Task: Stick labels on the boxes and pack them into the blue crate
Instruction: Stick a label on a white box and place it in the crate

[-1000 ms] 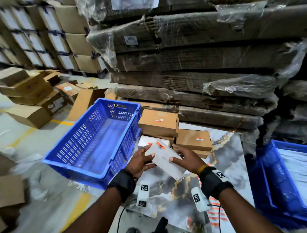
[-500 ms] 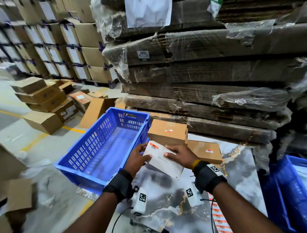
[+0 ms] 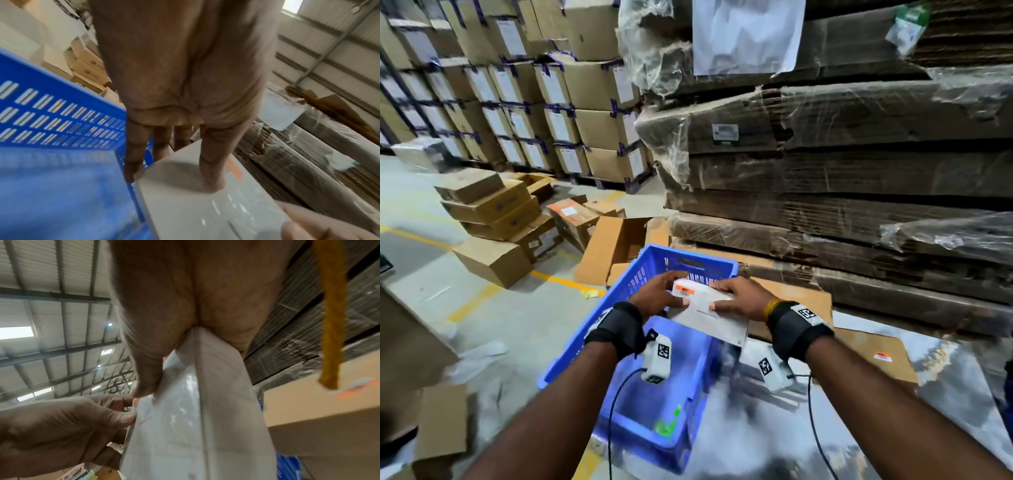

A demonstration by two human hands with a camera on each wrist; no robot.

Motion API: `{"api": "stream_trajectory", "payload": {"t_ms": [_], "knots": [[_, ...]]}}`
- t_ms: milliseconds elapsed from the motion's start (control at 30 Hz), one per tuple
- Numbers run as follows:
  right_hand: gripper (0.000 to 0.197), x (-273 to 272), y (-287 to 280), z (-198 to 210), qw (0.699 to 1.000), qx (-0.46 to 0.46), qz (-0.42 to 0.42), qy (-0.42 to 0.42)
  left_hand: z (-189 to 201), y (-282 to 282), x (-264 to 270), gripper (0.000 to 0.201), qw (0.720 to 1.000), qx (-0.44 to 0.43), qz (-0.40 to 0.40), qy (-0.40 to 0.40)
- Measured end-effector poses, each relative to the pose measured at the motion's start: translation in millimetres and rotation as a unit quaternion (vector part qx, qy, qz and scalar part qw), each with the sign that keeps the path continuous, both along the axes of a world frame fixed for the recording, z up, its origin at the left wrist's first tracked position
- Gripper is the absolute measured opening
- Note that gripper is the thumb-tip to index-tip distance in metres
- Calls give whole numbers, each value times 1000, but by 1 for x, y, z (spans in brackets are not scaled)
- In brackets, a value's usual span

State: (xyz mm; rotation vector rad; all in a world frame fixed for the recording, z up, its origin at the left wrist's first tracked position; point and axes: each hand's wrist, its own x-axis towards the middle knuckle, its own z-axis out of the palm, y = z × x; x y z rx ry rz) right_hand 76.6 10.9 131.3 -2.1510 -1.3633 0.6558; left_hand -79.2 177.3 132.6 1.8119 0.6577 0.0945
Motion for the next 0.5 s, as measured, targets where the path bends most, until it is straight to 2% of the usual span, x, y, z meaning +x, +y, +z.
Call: {"api": "stream_trajectory", "payload": {"t_ms": [133, 233, 400, 500], "knots": [[57, 14, 73, 4, 995, -72, 5, -73, -2, 53, 19, 59, 998, 55, 41, 16], [46, 22, 129, -3, 984, -107, -12, -144, -16, 91, 33, 52, 986, 135, 90, 48], [40, 33, 202, -45, 962, -157, -78, -208, -62, 132, 41, 49, 949, 258, 105, 150], [45, 39, 231, -79, 954, -187, -103, -212, -86, 147, 41, 48, 931, 263, 111, 228]]}}
